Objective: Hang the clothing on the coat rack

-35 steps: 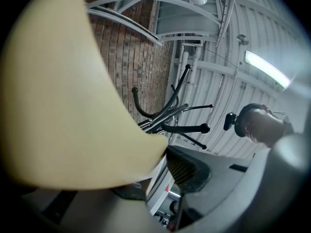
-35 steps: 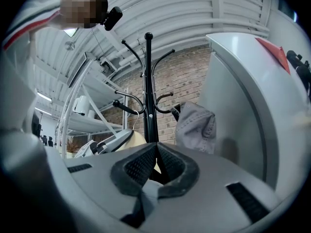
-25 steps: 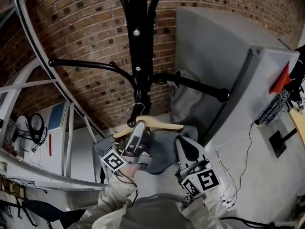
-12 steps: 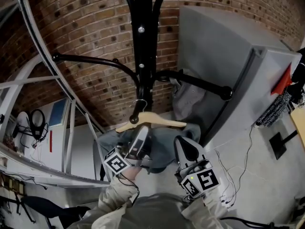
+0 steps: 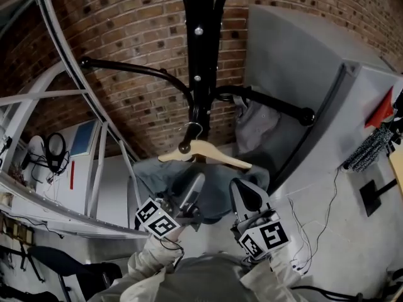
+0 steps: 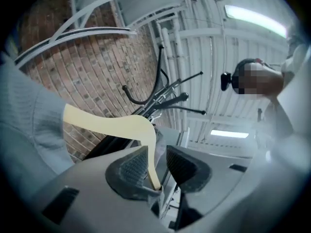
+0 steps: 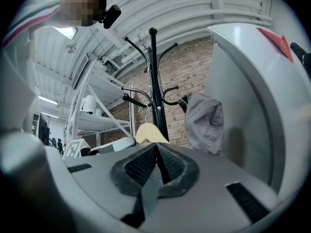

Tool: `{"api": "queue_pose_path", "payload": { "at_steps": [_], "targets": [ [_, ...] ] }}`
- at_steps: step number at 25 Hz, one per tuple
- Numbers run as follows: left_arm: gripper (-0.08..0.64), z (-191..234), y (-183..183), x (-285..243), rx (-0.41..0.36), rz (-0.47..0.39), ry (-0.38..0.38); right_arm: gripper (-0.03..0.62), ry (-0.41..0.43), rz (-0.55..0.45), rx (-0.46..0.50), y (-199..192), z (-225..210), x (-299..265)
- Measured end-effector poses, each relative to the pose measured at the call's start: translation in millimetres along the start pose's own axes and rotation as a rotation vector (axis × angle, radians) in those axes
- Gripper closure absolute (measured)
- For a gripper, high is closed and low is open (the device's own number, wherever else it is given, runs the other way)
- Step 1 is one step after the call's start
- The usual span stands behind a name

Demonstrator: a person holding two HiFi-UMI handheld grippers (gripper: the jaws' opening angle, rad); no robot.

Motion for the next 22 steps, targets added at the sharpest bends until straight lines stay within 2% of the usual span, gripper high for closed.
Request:
{"api": "queue_pose_path", "payload": {
  "at_steps": [4,11,18,22],
  "targets": [
    [0.448,-20.2,-5.5,4.3,-0.186,0.077,0.029,0.568,0.044,0.018,-0.006,-6.0,5.1,-1.9],
    [0.491,-37.1,-12.8,16.0,-0.362,0.144,0.147,0.568,0.097,0.041,-0.009,-12.7,9.6,-2.5],
    [0.522,-41.0,-22.5,27.9,-0.432,0.200,0.260,0.568,0.141,0.065,-0.008,-22.0,13.0,-2.1],
    [0.540,-43.7,-25.9,33.1,-0.430,0.224,0.332,0.568,0.161,0.079,-0.006,-24.4,12.6,0.7]
  ]
}}
Point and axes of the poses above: the fingertips, and each gripper's own axes: x backward along the fingers, z to its left, y out of its top, the point moved 8 cm from there along x, backward along the fingers, and after that the axes turned 3 degrees about x, right-handed, at the moved point
